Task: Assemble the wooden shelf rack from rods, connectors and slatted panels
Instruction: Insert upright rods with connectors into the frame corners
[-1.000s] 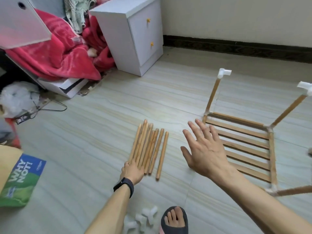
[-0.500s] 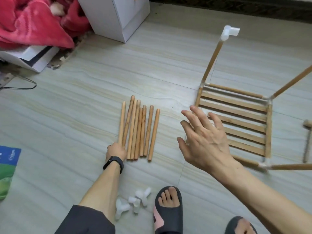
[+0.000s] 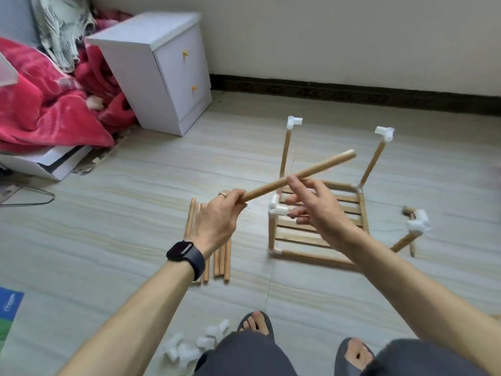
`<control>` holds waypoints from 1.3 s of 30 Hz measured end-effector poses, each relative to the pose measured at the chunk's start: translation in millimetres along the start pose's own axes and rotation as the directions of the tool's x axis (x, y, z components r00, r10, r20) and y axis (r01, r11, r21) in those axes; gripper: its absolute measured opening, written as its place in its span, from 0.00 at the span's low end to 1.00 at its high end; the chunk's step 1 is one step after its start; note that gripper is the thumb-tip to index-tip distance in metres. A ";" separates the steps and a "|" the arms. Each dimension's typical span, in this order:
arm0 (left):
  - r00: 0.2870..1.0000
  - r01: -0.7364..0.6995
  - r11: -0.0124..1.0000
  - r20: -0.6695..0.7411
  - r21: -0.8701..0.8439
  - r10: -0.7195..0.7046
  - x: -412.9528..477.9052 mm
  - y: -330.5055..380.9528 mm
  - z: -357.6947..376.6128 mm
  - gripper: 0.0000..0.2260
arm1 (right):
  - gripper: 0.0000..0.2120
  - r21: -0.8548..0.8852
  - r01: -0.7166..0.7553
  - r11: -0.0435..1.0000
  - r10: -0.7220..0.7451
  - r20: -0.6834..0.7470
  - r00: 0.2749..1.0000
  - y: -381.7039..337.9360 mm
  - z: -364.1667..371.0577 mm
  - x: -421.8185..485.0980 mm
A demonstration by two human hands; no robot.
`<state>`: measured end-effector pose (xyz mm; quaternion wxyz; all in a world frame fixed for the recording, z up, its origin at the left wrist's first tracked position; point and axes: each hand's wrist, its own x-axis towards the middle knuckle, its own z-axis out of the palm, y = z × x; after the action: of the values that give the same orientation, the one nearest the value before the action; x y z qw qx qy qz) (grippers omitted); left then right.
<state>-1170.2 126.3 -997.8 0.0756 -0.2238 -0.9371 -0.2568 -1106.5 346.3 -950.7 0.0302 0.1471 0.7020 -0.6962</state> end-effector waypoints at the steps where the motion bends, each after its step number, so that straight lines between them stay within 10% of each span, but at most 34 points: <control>1: 0.996 -0.092 0.995 -0.017 0.049 0.093 3.5 18.3 -2.8 0.10 | 0.30 0.160 -0.044 0.986 0.045 -0.004 0.999 -2.2 -10.3 -4.8; 3: 0.976 -0.215 0.972 -0.012 0.098 0.217 7.7 49.5 -4.0 0.12 | 0.14 0.324 -0.047 0.945 0.076 -0.077 0.994 -2.3 -31.8 -16.5; 8: 0.978 -0.174 0.983 0.101 -0.066 0.180 19.5 86.4 10.3 0.18 | 0.12 0.562 -0.057 0.825 0.253 -0.277 0.927 10.2 -67.5 -40.8; 12: 0.959 0.157 0.967 0.264 -0.200 -0.102 38.0 89.3 33.6 0.28 | 0.10 0.621 -0.005 0.784 0.326 -0.405 0.854 20.0 -84.3 -47.9; 19: 0.839 0.475 0.818 0.448 -0.325 -0.309 54.9 63.4 75.8 0.11 | 0.09 0.614 -0.021 0.789 0.358 -0.432 0.827 43.0 -91.0 -46.3; 39: 0.870 0.492 0.712 0.290 -0.501 -0.398 45.2 57.0 104.9 0.14 | 0.13 0.641 -0.092 0.762 0.422 -0.385 0.821 63.6 -71.5 -24.2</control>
<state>-1187.0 241.3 -1050.6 -0.1332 -0.0226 -0.8487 -0.5114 -1056.0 412.0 -1004.3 -0.1046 0.4255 0.4010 -0.8045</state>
